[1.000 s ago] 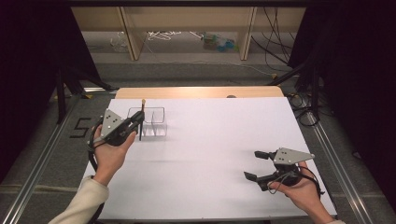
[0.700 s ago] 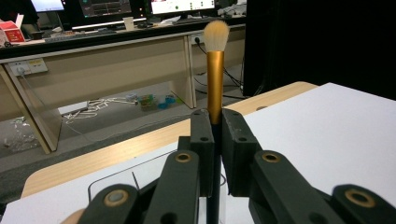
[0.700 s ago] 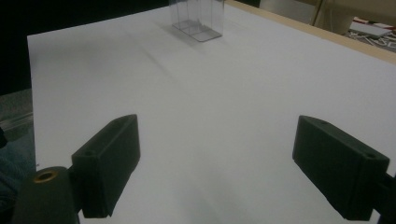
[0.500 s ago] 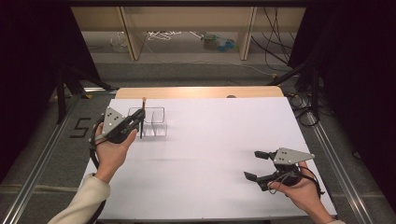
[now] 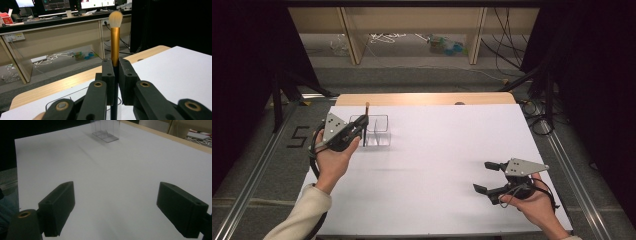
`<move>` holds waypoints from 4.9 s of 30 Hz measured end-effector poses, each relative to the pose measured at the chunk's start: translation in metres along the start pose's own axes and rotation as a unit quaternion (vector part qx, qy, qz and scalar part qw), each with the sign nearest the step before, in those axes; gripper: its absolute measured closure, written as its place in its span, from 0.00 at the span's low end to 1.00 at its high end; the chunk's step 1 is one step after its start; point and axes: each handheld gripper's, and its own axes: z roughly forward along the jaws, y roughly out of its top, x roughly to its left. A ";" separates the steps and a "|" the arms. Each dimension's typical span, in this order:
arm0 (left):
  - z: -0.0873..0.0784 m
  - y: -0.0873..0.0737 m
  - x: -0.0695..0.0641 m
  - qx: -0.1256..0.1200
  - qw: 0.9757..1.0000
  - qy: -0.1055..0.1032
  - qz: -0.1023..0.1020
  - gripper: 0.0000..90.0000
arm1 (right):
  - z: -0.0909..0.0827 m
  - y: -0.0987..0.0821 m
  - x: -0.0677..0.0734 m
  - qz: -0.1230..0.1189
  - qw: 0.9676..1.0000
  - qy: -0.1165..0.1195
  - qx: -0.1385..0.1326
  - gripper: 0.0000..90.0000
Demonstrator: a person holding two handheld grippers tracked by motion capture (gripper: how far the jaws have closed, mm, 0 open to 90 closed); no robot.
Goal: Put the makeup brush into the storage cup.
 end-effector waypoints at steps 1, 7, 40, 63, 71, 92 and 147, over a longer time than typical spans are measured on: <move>0.000 0.000 0.000 -0.001 1.000 0.000 0.000 0.93 | 0.000 0.000 0.000 0.000 1.000 0.000 0.000 0.18; 0.002 0.001 0.000 -0.001 1.000 0.000 0.001 0.93 | 0.001 0.000 0.000 0.001 1.000 0.004 -0.007 0.18; 0.014 0.010 0.005 -0.009 1.000 0.001 0.002 0.93 | 0.000 0.000 0.000 0.001 1.000 0.000 0.000 0.18; 0.020 0.013 0.009 -0.015 1.000 0.003 -0.002 0.93 | -0.001 0.000 0.000 0.001 1.000 -0.001 -0.006 0.18; 0.023 0.014 0.010 -0.016 1.000 0.003 -0.005 0.93 | 0.000 0.000 -0.002 0.008 1.000 0.001 -0.027 0.18; 0.028 0.016 0.012 -0.026 1.000 0.002 -0.003 0.93 | -0.002 0.000 -0.002 0.010 1.000 -0.001 -0.025 0.18; 0.044 0.020 0.016 -0.033 0.999 0.003 -0.001 0.93 | -0.002 0.000 -0.003 0.013 1.000 0.001 -0.024 0.18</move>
